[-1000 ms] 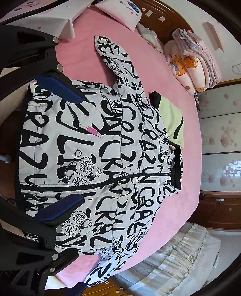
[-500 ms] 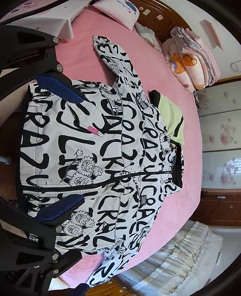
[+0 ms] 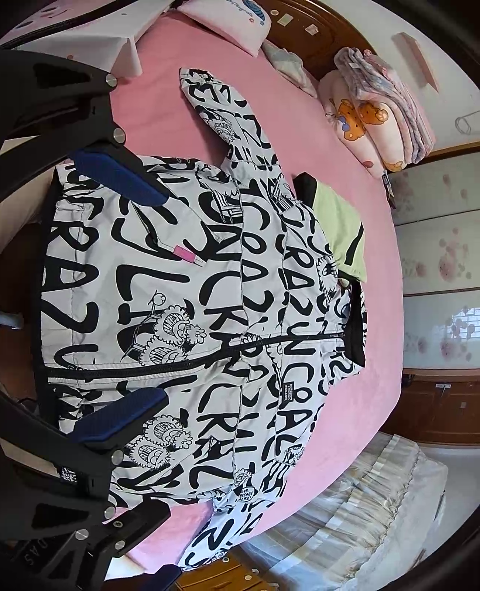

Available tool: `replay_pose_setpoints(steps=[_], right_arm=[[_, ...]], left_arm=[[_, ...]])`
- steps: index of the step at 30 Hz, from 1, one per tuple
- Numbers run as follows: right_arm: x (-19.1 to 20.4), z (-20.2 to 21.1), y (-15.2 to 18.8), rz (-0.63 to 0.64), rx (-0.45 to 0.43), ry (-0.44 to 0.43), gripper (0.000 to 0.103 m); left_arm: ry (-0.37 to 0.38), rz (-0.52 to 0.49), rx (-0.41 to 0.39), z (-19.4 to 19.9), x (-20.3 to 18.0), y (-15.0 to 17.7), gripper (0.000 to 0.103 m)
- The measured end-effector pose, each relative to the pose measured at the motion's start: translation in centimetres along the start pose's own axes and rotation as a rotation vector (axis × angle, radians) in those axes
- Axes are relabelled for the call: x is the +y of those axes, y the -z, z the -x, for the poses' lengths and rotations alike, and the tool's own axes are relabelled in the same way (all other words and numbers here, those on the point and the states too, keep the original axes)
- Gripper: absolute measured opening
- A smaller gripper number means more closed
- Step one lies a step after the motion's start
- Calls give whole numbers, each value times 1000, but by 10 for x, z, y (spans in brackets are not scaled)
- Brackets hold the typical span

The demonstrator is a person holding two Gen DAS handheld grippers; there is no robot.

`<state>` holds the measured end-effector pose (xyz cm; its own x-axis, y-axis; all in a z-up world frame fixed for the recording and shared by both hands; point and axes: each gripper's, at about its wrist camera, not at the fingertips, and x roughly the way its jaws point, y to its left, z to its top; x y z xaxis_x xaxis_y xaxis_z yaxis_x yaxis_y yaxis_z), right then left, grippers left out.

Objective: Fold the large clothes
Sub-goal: 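Reach the right gripper to a jacket sleeve cuff and grasp it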

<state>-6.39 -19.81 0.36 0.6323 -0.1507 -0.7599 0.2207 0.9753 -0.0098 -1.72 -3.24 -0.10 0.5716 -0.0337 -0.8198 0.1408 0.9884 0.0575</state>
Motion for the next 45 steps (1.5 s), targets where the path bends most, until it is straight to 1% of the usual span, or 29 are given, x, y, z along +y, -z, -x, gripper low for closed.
replay_pose_setpoints(steps=[4, 11, 15, 19, 22, 24, 28, 31, 33, 36, 38, 40, 43, 44, 45], right_arm=[[-9, 0, 0, -21, 0, 6, 103], [-19, -3, -2, -44, -14, -9, 103], [-26, -3, -5, -41, -39, -23, 103], [-39, -1, -9, -57, -76, -45, 103], [-51, 0, -12, -82, -99, -41, 103], [-60, -1, -16, -82, -107, -24, 103], [-77, -2, -22, -89, -136, 21, 103], [-97, -2, -31, -95, -164, 59, 103], [-111, 0, -38, -98, -183, 90, 103], [-136, 3, -51, -120, -206, 137, 103], [-153, 3, -58, -156, -200, 131, 103], [-177, 7, -65, -218, -204, 90, 103], [-211, 13, -71, -312, -237, 48, 103], [-219, 14, -72, -327, -244, 41, 103], [-229, 13, -74, -340, -246, 61, 103]], left_arm=[[7, -15, 3, -2, -6, -3, 98], [13, -38, 2, -5, -19, -7, 98], [13, -48, -20, -5, -27, -15, 98], [34, -56, -43, -6, -38, -26, 98], [48, -68, -72, -5, -50, -35, 98], [64, -77, -87, -4, -58, -41, 98], [151, -69, -135, -1, -72, -55, 98], [203, -63, -198, 2, -82, -68, 98], [203, -79, -243, 5, -91, -78, 98], [197, -106, -283, 5, -108, -92, 98], [212, -132, -298, 5, -119, -103, 98], [223, -158, -309, 3, -132, -112, 98], [227, -201, -331, -1, -155, -123, 98], [227, -209, -333, -2, -161, -126, 98], [231, -222, -335, -5, -172, -129, 98]])
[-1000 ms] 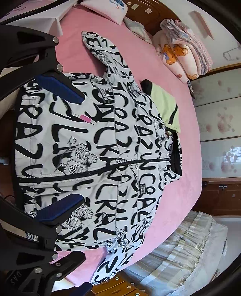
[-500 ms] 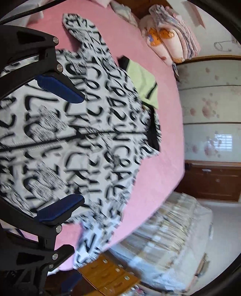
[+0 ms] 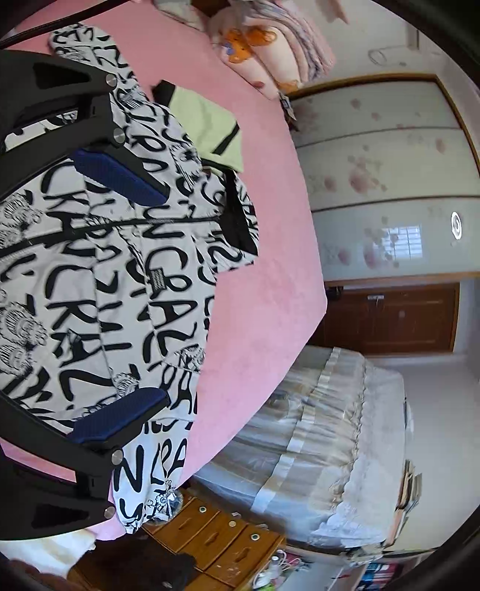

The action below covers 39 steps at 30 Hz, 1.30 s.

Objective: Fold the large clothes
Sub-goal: 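Reach the right gripper to a jacket sleeve cuff and grasp it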

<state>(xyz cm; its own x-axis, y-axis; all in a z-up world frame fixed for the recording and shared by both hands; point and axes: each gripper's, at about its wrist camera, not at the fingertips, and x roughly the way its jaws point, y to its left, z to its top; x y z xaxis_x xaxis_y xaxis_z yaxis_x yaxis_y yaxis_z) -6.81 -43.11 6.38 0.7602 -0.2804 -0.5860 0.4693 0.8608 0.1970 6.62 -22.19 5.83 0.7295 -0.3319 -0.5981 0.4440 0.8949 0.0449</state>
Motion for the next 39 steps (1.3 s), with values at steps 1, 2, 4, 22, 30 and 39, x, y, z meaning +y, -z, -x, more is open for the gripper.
replay_pose_setpoints(steps=[1, 2, 4, 22, 30, 39], right_arm=[[-9, -2, -4, -2, -9, 32, 103], [-14, -4, -6, 0, -18, 44, 103], [-35, -12, -10, -12, -33, 90, 103], [-203, -107, 42, -402, 266, 124, 103], [-267, -144, 87, -735, 380, 71, 94], [-296, -181, 105, -876, 348, 51, 67]], left_arm=[[8, -7, 0, -4, -5, -2, 98], [19, -15, 3, -9, -12, -5, 98], [68, -29, 9, -22, -29, -10, 98], [166, -39, 188, -135, -116, 11, 98], [156, -91, 264, -166, -133, 34, 98], [209, -64, 314, -171, -131, 47, 98]])
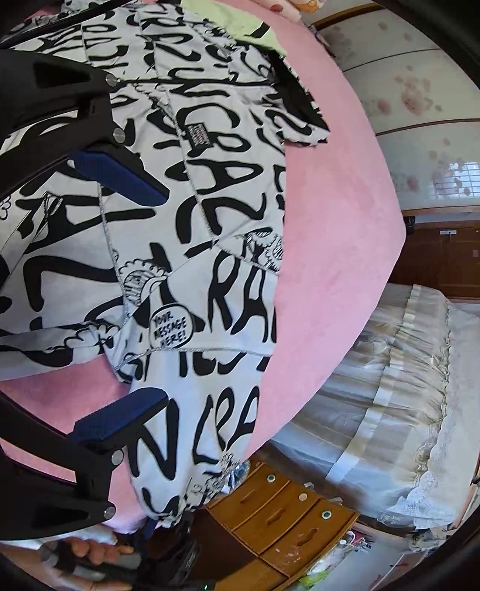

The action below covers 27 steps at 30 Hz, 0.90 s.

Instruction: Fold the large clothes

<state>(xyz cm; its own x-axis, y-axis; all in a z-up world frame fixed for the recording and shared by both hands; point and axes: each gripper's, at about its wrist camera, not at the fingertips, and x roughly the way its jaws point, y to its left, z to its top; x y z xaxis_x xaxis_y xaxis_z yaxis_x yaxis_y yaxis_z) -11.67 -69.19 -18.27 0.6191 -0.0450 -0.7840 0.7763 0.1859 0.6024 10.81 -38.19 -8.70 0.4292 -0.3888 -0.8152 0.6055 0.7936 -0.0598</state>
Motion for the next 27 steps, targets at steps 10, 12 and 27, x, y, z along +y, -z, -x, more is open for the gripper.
replay_pose_setpoints(steps=[10, 12, 27], right_arm=[[106, 59, 41, 409, -256, -101, 6], [143, 72, 66, 535, -271, -177, 6], [250, -42, 338, 1302, 27, -145, 11]], left_arm=[[-25, 35, -9, 25, 31, 11, 98], [-40, 51, -22, 34, 46, 15, 98], [-12, 285, 65, 34, 178, 72, 98]])
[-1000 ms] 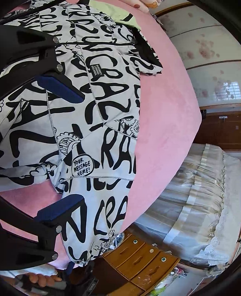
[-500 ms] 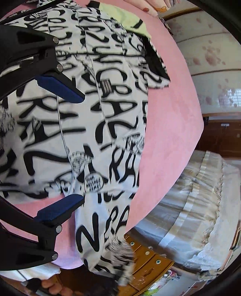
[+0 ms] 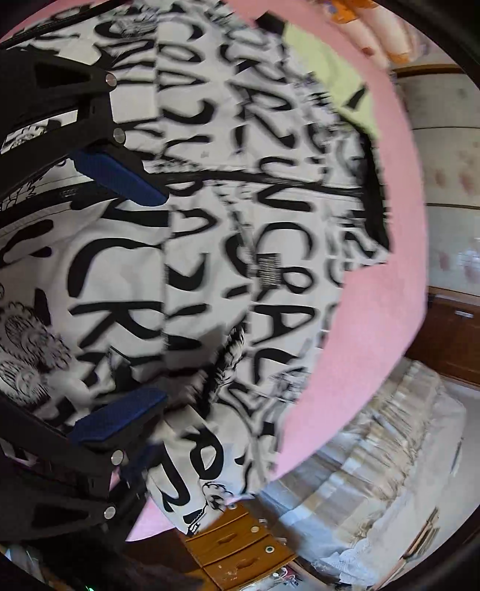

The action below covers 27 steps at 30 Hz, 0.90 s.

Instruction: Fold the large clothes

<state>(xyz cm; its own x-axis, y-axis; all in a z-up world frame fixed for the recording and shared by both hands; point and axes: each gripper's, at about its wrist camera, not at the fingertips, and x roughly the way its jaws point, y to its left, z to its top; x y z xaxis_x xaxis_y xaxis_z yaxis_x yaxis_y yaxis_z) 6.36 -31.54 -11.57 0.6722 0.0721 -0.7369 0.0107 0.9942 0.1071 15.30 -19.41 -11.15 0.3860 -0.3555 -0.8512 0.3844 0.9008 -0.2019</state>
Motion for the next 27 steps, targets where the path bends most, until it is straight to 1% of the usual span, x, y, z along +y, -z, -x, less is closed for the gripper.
replay_pose_setpoints(steps=[2, 4, 6, 7, 8, 10, 11, 12, 14, 15, 19, 21, 25, 26, 27], right_arm=[[3, -11, 13, 13, 50, 39, 12], [-7, -10, 20, -9, 65, 38, 16], [-15, 0, 24, -45, 60, 12, 36], [-20, 7, 25, -67, 46, 5, 54], [-25, 18, 28, -84, 18, 8, 62], [-29, 32, 35, -93, -20, 26, 63], [-32, 37, 34, -100, -24, 32, 63], [-35, 45, 39, -118, -35, 28, 63], [-39, 54, 44, -150, -43, 16, 63], [-43, 59, 49, -172, -43, 12, 63], [-50, 68, 58, -228, -38, -2, 63], [-52, 68, 62, -246, -36, -15, 63], [-55, 66, 63, -260, -28, -18, 63], [-56, 65, 62, -264, -27, -18, 63], [-57, 64, 62, -271, -26, -16, 63]], left_arm=[[37, 20, 41, -13, 7, 6, 98], [83, 45, 68, -22, 10, 12, 98], [147, 64, 85, -29, 9, 14, 98], [177, 72, 92, -32, 8, 14, 98], [212, 79, 93, -34, 6, 15, 98], [263, 78, 95, -37, -1, 16, 98], [287, 79, 100, -40, -3, 15, 97], [326, 83, 111, -44, -7, 16, 96], [385, 102, 145, -53, -11, 15, 83], [428, 128, 179, -60, -13, 16, 81], [525, 233, 238, -81, -13, 19, 79], [555, 260, 240, -91, -15, 20, 79], [590, 291, 249, -103, -24, 13, 79], [603, 293, 251, -107, -28, 11, 79], [617, 293, 252, -110, -31, 9, 75]])
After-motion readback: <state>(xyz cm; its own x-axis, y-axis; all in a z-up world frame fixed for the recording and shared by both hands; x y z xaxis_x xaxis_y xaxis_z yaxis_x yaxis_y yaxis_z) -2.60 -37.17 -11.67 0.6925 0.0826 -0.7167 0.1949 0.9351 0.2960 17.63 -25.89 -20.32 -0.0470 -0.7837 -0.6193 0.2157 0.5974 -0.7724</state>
